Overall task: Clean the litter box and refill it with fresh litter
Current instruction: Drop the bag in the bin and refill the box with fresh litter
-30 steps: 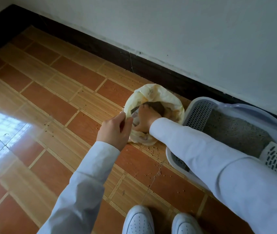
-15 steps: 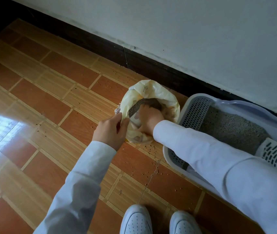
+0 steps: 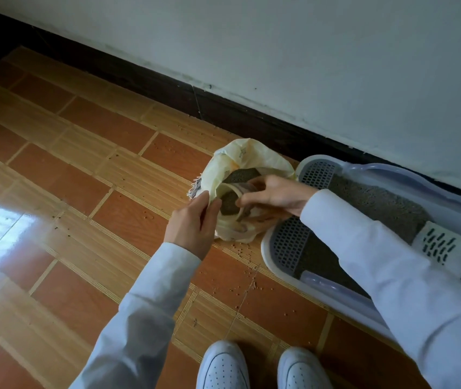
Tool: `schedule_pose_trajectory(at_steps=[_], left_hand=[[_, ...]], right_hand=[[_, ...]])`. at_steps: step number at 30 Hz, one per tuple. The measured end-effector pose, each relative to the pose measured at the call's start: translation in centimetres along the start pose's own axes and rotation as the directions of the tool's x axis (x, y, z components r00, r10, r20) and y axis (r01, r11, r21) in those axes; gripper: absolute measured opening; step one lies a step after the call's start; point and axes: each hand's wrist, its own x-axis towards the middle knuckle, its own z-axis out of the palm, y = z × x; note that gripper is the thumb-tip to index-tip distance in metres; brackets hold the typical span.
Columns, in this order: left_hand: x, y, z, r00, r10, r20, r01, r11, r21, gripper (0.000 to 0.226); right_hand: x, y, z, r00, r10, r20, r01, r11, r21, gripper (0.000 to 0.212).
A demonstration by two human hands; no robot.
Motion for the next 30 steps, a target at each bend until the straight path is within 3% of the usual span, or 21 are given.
schedule_pose_trajectory(at_steps=[6, 9, 16, 20, 24, 30], left_hand=[[-0.8, 1.8, 1.3, 0.998, 0.019, -0.052, -0.024, 0.997, -0.080, 0.037], [-0.8, 1.7, 1.5, 0.999, -0.023, -0.045, 0.020, 0.998, -0.059, 0.043], [-1.2, 2.1, 1.6, 0.998, -0.052, -0.031, 0.051, 0.998, -0.025, 0.041], [-1.2, 2.3, 1.8, 0.998, -0.053, -0.039, 0.052, 0.999, -0.009, 0.045], [-1.2, 2.1, 1.9, 0.996, -0.079, -0.047, 0.078, 0.996, -0.032, 0.063], [-1.1, 2.7, 1.9, 0.995, -0.074, -0.067, 0.073, 0.997, -0.017, 0.067]], right_hand=[[-3.6, 1.5, -2.0, 0.996, -0.085, -0.035, 0.088, 0.990, 0.109, 0.084], [-5.3, 2.1, -2.4, 0.985, -0.129, -0.116, 0.143, 0.982, 0.125, 0.093], [-11.8, 5.8, -4.5, 0.916, -0.178, -0.360, 0.267, 0.939, 0.215, 0.094], [-14.7, 9.2, -5.7, 0.775, -0.117, -0.621, 0.186, 0.982, 0.046, 0.093], [-16.3, 10.9, -5.9, 0.728, -0.166, -0.666, 0.121, 0.986, -0.114, 0.085], [-17.2, 11.6, -6.1, 0.673, -0.275, -0.687, 0.080, 0.950, -0.302, 0.089]])
